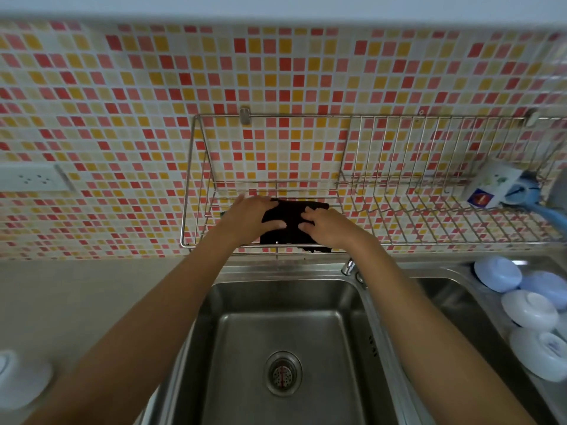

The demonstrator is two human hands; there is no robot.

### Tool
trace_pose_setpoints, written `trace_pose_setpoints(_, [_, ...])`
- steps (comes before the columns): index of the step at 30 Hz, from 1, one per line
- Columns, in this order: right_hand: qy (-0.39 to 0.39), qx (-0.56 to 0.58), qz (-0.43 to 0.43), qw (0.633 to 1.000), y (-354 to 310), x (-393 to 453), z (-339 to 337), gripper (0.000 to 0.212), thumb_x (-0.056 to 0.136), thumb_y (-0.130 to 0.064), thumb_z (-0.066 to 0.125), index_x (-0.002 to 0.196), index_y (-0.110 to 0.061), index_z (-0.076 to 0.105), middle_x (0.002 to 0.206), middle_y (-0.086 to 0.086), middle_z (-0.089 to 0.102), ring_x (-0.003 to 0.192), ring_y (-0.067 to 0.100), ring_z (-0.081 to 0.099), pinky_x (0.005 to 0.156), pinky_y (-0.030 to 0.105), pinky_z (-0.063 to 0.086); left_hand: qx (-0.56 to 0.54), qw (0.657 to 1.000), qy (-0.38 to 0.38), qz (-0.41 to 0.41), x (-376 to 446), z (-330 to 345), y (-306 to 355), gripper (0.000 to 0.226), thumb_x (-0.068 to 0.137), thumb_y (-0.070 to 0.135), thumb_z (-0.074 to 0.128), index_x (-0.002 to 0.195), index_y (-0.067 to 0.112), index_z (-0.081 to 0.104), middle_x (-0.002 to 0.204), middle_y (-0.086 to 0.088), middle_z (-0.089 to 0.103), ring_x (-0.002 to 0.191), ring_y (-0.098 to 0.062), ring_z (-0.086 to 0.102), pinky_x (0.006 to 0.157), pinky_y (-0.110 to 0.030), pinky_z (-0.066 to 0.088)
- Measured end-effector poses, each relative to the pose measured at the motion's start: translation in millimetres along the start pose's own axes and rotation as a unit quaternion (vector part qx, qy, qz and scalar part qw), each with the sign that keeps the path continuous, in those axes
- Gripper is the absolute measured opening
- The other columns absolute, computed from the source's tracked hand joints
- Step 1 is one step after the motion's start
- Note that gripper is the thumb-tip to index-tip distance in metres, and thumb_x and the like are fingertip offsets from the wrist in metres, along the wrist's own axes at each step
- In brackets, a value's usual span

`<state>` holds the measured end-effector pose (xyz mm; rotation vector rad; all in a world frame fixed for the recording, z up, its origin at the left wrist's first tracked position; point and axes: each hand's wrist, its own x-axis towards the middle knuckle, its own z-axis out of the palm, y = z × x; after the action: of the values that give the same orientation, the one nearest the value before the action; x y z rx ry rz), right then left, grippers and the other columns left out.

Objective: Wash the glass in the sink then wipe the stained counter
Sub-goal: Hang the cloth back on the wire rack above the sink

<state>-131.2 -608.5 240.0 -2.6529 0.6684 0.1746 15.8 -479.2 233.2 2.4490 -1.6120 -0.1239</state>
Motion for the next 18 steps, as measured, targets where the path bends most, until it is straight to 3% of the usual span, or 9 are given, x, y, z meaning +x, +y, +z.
trace_pose_setpoints(2, [0.024, 0.011, 0.003, 1.0, -0.7, -2.5, 4.1, 0.061, 0.1, -0.043, 0.04, 0.151, -0.016, 0.02, 0.16, 0.006, 0.01, 0.146, 0.027, 0.007, 0.116, 0.039, 0.009, -0.006, 0.997, 0.057, -0.054, -12.3, -0.6, -3.1, 0.062, 0.095, 0.052, 0.044, 0.146, 0.017, 0.037, 0.155, -0.009, 0.029, 0.143, -0.028, 0.024, 0.117, -0.044, 0.017])
trace_pose_setpoints(5, [-0.002, 0.052, 0.013, 0.999, 0.2, -3.0, 4.8, 0.071, 0.096, -0.045, 0.049, 0.152, -0.028, 0.009, 0.16, 0.005, 0.002, 0.147, 0.027, -0.003, 0.117, 0.042, 0.006, -0.064, 0.988, 0.04, -0.134, -28.1, 1.7, -14.3, 0.064, 0.096, 0.048, 0.045, 0.148, 0.014, 0.029, 0.157, -0.016, 0.021, 0.146, -0.034, 0.015, 0.118, -0.045, 0.017])
trace_pose_setpoints(8, [-0.041, 0.043, 0.02, 0.998, 0.2, -0.3, 0.3, 0.065, 0.098, -0.036, 0.049, 0.152, -0.031, 0.013, 0.16, 0.004, -0.001, 0.146, 0.027, -0.005, 0.116, 0.042, 0.006, -0.139, 0.98, 0.037, -0.141, -32.5, 1.6, -20.7, 0.061, 0.095, 0.036, 0.055, 0.146, 0.01, 0.034, 0.148, -0.016, 0.04, 0.136, -0.033, 0.037, 0.112, -0.041, 0.032])
trace_pose_setpoints(10, [-0.046, 0.046, 0.021, 0.998, 2.3, 1.3, -1.7, 0.062, 0.099, -0.025, 0.049, 0.151, -0.029, 0.016, 0.16, 0.004, 0.0, 0.146, 0.027, -0.006, 0.116, 0.041, 0.008, -0.166, 0.973, 0.085, -0.134, -35.4, -1.1, -16.7, 0.054, 0.092, 0.023, 0.062, 0.14, 0.007, 0.044, 0.14, -0.017, 0.05, 0.126, -0.032, 0.048, 0.105, -0.037, 0.038])
trace_pose_setpoints(14, [-0.014, 0.073, 0.018, 0.997, 6.8, -1.6, 0.5, 0.059, 0.097, -0.006, 0.046, 0.149, -0.027, 0.027, 0.16, 0.003, 0.006, 0.147, 0.025, -0.001, 0.113, 0.032, 0.018, -0.153, 0.967, 0.159, -0.129, -37.7, -0.7, -16.6, 0.049, 0.089, 0.015, 0.065, 0.134, 0.004, 0.05, 0.135, -0.019, 0.051, 0.122, -0.034, 0.049, 0.106, -0.039, 0.038])
trace_pose_setpoints(16, [0.002, 0.066, 0.006, 0.998, 3.9, -5.1, 3.1, 0.051, 0.099, -0.018, 0.043, 0.148, -0.026, 0.03, 0.16, 0.002, 0.009, 0.147, 0.023, 0.002, 0.113, 0.033, 0.017, -0.142, 0.974, 0.126, -0.126, -36.7, -2.3, -16.4, 0.049, 0.092, 0.023, 0.061, 0.135, 0.005, 0.049, 0.137, -0.019, 0.049, 0.125, -0.034, 0.047, 0.107, -0.041, 0.037])
trace_pose_setpoints(18, [-0.026, 0.041, -0.004, 0.999, -1.1, -6.8, 4.8, 0.049, 0.103, -0.033, 0.033, 0.15, -0.023, 0.025, 0.16, 0.001, 0.007, 0.147, 0.022, 0.003, 0.117, 0.039, 0.007, -0.111, 0.987, 0.035, -0.112, -34.0, -4.3, -12.7, 0.048, 0.098, 0.035, 0.048, 0.136, 0.005, 0.046, 0.143, -0.018, 0.044, 0.132, -0.034, 0.038, 0.109, -0.041, 0.03])
